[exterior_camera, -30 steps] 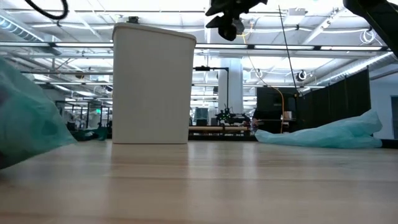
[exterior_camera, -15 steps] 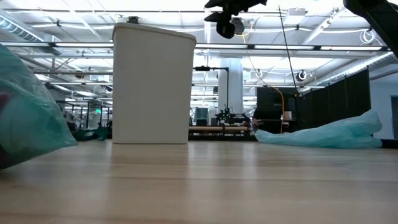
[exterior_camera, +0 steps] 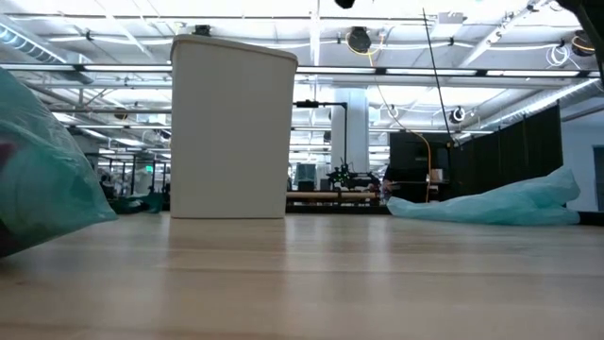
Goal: Place trash/remove bag and relplace
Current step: Open the new blue trash bag
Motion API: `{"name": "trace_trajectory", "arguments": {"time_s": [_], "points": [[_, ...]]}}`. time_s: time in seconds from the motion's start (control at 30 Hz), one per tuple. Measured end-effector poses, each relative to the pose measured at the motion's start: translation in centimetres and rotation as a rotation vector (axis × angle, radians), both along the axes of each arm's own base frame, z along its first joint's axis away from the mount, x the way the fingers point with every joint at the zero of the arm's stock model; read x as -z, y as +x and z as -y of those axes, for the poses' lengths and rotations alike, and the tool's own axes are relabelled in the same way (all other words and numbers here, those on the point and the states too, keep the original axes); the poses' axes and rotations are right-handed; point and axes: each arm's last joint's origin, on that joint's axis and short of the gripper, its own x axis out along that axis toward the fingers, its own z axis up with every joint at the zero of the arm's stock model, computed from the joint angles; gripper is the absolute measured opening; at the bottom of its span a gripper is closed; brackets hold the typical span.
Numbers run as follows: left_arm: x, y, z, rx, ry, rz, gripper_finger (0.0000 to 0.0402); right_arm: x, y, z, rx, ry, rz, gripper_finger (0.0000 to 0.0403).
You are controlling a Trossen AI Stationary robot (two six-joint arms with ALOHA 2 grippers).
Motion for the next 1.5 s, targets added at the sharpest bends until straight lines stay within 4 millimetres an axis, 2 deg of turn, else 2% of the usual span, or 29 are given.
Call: {"name": "trace_trajectory", "arguments": {"time_s": [0.2,0.4,0.5,0.73,0.97,1.1,1.3,1.5], "points": [[-0.2,0.7,-3.3,0.054,0.037,0.002,0.0000,-1.0,-3.0,-1.9,0.018,-0.033,-0.058,0.0162],[0.0,1.2,-5.4,0.060,0.044,-0.014,0.0000,-0.3,-4.9,-3.3,-0.015,-0.043,-0.181,0.0162],[0.0,1.2,-6.4,0.041,0.042,-0.016,0.0000,-0.5,-6.2,-4.2,-0.042,-0.069,-0.195,0.0162],[0.0,1.2,-7.5,-0.001,0.009,-0.011,0.0000,-2.7,-10.6,-5.5,-0.014,-0.170,-0.109,0.0162],[0.1,1.1,-8.2,-0.099,-0.079,0.008,0.0000,-5.9,-14.8,-7.6,0.193,-0.316,-0.001,0.0162],[0.1,1.1,-8.3,-0.123,-0.084,0.007,0.0000,-6.4,-15.0,-7.7,0.259,-0.326,0.010,0.0162],[0.1,1.1,-8.2,-0.128,-0.212,0.041,0.0000,-6.0,-14.5,-8.5,0.195,-0.304,-0.018,0.0162],[-0.1,1.4,-8.2,-0.127,-0.236,0.079,0.0000,-4.3,-14.0,-9.6,0.132,-0.318,-0.141,0.0162]]}}
